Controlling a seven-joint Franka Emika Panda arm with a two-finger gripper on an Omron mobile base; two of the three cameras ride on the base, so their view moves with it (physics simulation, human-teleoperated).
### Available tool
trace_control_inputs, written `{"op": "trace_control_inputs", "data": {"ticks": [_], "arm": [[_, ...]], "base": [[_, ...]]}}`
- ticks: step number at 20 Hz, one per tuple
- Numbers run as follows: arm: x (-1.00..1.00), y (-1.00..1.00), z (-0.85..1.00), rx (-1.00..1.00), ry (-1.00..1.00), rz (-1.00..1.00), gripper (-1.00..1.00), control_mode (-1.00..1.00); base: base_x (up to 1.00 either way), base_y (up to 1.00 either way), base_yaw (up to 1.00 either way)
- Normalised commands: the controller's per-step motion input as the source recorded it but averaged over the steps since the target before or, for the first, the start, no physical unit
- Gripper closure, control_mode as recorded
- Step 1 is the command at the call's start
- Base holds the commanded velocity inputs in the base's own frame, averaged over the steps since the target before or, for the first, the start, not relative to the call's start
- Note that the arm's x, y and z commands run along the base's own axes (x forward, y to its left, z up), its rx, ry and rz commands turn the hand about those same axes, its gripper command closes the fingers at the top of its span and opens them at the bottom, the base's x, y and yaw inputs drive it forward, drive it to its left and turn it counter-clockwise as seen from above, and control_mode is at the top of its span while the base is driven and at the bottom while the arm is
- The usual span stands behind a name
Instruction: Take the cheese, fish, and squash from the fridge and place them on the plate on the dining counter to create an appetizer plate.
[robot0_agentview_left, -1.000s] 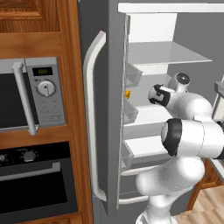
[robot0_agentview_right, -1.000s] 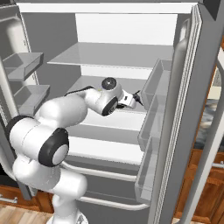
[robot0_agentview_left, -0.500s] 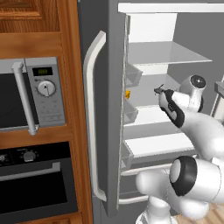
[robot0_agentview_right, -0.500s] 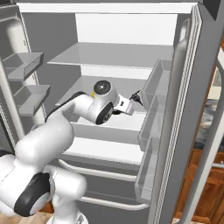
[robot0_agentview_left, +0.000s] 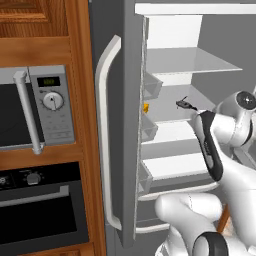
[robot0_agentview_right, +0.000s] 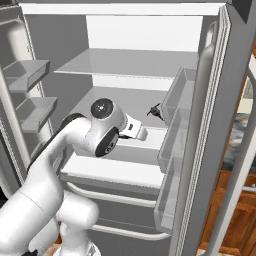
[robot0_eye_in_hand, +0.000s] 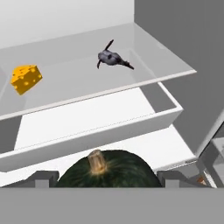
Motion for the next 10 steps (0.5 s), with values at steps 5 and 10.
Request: {"op": "trace_control_inputs", "data": {"ticks": [5,10], "arm": [[-0.62,0.29,0.4,-0.01,0.0,0.0,1.0,-1.0],[-0.53,0.31,0.2,-0.01,0.0,0.0,1.0,-1.0]], "base": [[0.0,0.0,0.0],[0.0,0.0,0.0]]}}
